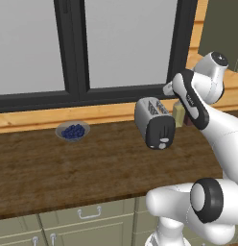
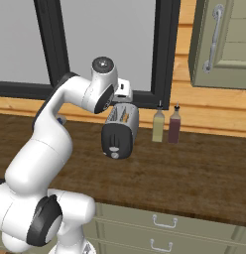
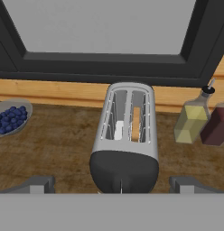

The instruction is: Start the toaster. Once the lever pops up, take the bread to the plate on the dining counter.

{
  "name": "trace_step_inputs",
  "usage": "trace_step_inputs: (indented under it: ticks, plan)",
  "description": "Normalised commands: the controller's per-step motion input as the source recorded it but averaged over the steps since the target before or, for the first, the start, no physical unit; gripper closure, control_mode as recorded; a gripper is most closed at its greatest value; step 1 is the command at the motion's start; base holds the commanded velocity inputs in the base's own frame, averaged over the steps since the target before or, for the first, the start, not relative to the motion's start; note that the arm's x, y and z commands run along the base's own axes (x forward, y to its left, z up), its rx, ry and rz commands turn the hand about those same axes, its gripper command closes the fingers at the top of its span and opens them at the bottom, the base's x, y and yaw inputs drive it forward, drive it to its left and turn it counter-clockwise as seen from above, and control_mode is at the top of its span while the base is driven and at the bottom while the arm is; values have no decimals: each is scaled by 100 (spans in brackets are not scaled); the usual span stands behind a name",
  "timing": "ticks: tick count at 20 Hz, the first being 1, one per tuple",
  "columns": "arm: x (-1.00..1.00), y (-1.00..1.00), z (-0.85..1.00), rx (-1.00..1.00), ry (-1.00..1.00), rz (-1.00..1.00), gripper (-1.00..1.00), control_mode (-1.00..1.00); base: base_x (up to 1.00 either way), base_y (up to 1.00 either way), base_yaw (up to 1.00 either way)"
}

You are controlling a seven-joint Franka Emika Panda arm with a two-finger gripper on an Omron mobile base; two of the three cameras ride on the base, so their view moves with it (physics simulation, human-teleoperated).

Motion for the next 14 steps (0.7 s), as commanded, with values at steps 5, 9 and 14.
trace_step_inputs:
  ticks: [5,9,14]
  plan:
    - [0,0,0,0,0,0,-100,-100,0,0,0]
    - [0,0,0,0,0,0,-100,-100,0,0,0]
    - [0,0,0,0,0,0,-100,-100,0,0,0]
